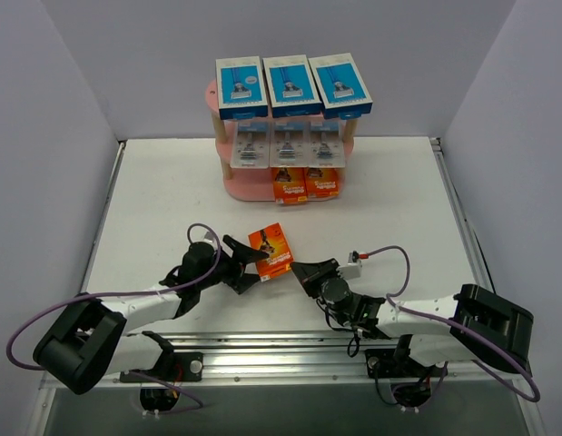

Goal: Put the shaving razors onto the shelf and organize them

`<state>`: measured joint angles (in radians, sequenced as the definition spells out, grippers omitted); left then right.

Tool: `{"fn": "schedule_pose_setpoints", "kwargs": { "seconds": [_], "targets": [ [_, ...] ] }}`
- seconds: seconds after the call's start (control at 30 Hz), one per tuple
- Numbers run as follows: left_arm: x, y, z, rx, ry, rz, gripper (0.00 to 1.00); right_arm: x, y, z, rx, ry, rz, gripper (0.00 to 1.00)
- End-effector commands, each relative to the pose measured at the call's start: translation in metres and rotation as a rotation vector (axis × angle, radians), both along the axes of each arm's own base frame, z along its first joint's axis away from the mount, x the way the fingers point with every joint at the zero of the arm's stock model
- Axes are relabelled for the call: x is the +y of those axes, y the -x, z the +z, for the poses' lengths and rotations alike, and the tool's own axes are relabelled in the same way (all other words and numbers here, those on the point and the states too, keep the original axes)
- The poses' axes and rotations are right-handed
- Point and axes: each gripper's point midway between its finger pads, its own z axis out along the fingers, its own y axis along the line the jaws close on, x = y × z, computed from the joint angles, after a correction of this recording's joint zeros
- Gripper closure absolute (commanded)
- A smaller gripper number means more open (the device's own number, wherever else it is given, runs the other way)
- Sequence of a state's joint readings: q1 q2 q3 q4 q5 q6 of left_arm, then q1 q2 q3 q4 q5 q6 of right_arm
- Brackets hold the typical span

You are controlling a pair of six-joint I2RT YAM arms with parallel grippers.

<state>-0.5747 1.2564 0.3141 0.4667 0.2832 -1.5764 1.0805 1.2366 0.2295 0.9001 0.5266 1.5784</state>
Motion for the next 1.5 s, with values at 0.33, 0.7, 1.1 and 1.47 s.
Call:
{"fn": "schedule_pose_setpoints", "kwargs": {
  "seconds": [0.33, 0.7, 1.1, 1.47],
  "targets": [
    [-0.001, -0.018, 0.033, -0.111, 0.051, 0.066, 0.33, 0.005, 0.002, 0.008, -0.025, -0.047, -0.008, 1.00],
    [0.003, -0.017, 0.034, -0.122, 0.061, 0.090, 0.54, 0.014, 0.004, 0.000, -0.014, -0.051, 0.022, 1.00],
    [0.011, -0.017, 0.030, -0.129, 0.031, 0.109, 0.63, 0.013, 0.008, -0.004, -0.013, -0.027, 0.041, 1.00],
    [0.027, -0.013, 0.018, -0.142, -0.037, 0.110, 0.64, -0.003, 0.009, 0.001, -0.016, 0.017, 0.012, 0.60]
  ]
}}
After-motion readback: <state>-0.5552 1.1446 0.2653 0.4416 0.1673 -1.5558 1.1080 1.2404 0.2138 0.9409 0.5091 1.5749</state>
